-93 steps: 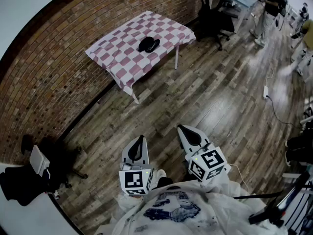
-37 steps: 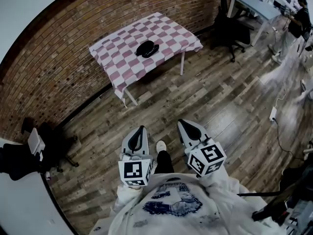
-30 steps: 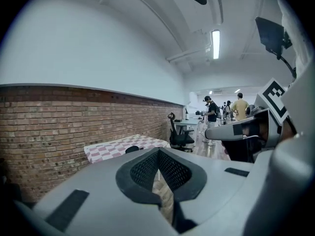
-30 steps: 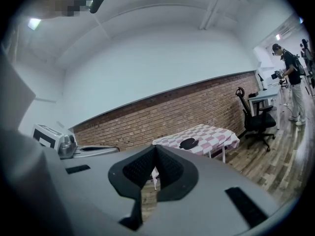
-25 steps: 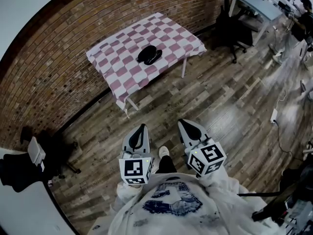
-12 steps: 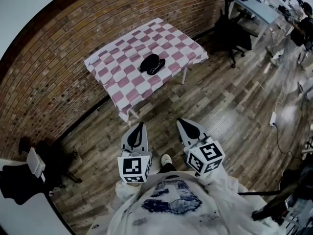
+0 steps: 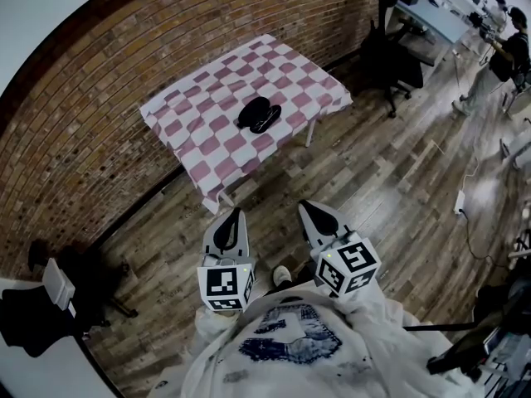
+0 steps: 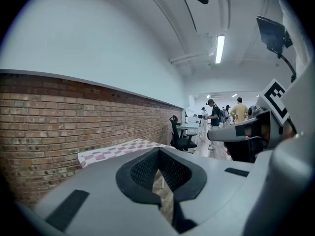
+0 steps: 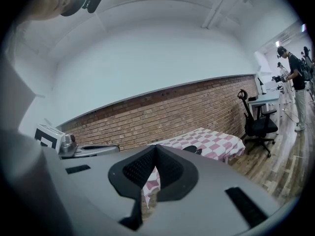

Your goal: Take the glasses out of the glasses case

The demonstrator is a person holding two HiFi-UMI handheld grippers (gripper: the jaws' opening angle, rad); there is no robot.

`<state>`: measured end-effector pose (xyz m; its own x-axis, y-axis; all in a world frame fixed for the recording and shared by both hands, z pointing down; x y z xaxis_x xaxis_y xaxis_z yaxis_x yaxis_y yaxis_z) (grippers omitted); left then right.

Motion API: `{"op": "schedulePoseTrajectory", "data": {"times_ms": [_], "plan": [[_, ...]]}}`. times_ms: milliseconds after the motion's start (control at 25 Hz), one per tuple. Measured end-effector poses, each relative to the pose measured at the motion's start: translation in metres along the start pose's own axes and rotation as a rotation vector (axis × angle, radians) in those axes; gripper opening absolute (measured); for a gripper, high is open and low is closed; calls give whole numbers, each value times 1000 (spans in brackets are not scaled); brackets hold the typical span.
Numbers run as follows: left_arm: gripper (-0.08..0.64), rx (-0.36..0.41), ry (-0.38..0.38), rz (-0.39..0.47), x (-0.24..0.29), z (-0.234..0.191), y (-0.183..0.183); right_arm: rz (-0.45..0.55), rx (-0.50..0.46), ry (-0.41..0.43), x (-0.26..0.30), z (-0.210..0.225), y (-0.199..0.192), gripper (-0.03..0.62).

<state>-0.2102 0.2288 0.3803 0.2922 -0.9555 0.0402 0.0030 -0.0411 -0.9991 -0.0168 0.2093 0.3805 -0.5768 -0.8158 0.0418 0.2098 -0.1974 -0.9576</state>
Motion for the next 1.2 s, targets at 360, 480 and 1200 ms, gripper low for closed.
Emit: {"op": "schedulePoseTrajectory", "data": {"times_ms": [360,480,1200], "plan": [[9,2,5,-20,8,-6,-7,-10,23,-11,12,9,-7,14],[9,4,24,-20,12,-16,-5,-8,23,4,23,9,-5,14],[9,10,22,-31,82,-37,-6,-5,17,12,88,50,10,14]]}}
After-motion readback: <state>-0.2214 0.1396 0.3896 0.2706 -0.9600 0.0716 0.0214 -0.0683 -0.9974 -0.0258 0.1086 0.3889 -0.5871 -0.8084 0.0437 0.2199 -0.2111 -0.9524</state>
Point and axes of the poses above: the fingertips, and each gripper's own axes: x forward along the fingers, z to its right, y out of its top, the point moved 7 cm from there along -x, backward along the fingers, and after that the axes turned 9 degrees about z, right-handed, at the moved point
